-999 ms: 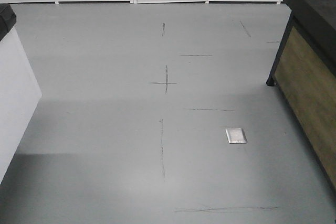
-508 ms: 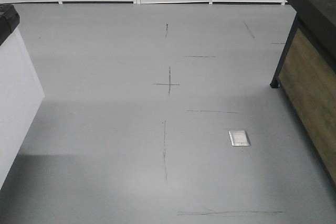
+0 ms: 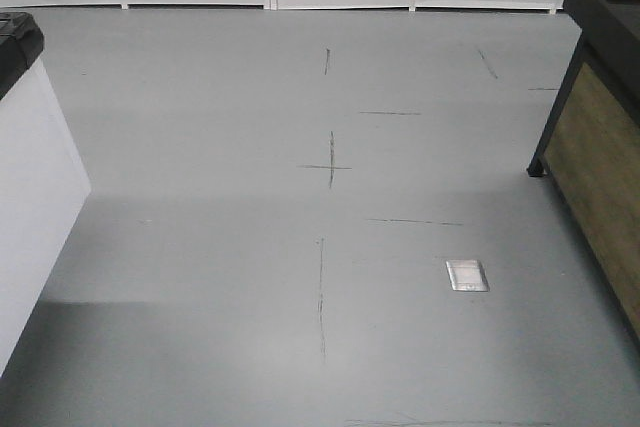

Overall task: Pick three apples into basket with both arms
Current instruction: 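Drive the base forward along the aisle toward the fruit table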

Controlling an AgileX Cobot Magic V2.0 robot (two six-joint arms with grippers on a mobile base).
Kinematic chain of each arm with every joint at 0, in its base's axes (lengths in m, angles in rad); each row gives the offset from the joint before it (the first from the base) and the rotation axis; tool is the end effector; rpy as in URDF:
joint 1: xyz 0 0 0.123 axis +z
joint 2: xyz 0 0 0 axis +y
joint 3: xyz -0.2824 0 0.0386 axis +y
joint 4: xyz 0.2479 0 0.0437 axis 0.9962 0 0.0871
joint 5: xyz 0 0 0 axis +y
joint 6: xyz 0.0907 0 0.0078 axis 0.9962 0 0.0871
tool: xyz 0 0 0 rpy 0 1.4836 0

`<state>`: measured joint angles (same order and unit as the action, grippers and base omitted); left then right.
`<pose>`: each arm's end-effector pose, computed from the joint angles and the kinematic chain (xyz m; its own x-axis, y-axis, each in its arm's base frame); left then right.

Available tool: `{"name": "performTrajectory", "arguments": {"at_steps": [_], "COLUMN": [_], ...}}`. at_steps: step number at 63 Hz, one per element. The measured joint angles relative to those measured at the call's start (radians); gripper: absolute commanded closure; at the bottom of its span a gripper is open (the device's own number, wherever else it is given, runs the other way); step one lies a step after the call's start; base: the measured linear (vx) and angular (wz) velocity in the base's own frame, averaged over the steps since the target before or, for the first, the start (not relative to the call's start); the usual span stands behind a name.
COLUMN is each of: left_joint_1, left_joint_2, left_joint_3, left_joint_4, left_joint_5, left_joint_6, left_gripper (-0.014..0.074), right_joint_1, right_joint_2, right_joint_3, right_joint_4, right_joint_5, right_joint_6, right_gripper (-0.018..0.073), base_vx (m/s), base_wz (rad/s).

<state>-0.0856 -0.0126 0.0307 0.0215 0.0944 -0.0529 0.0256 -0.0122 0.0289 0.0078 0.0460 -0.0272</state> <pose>0.0566 -0.0047 0.1948 -0.0278 -0.0292 -0.9992 0.0826 0.9961 -0.0314 0.0567 0.0015 0.1998 0.0250 -0.0188 -0.9995 -0.0255 0.9995 -0.0194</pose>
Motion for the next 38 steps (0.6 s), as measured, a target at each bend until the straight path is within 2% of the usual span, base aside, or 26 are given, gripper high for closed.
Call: {"name": "performTrajectory", "arguments": {"at_steps": [38], "left_joint_1": [0.000], "left_joint_2": [0.000], "left_joint_3": [0.000], "left_joint_4": [0.000], "left_joint_5": [0.000], "left_joint_6": [0.000], "left_gripper": [0.0603], "right_joint_1": [0.000], "right_joint_2": [0.000], "right_joint_3": [0.000], "right_joint_4": [0.000], "right_joint_5": [0.000], "right_joint_6": [0.000], "right_gripper": [0.0568], "base_vx": [0.12], "base_wz": [-0.01]}}
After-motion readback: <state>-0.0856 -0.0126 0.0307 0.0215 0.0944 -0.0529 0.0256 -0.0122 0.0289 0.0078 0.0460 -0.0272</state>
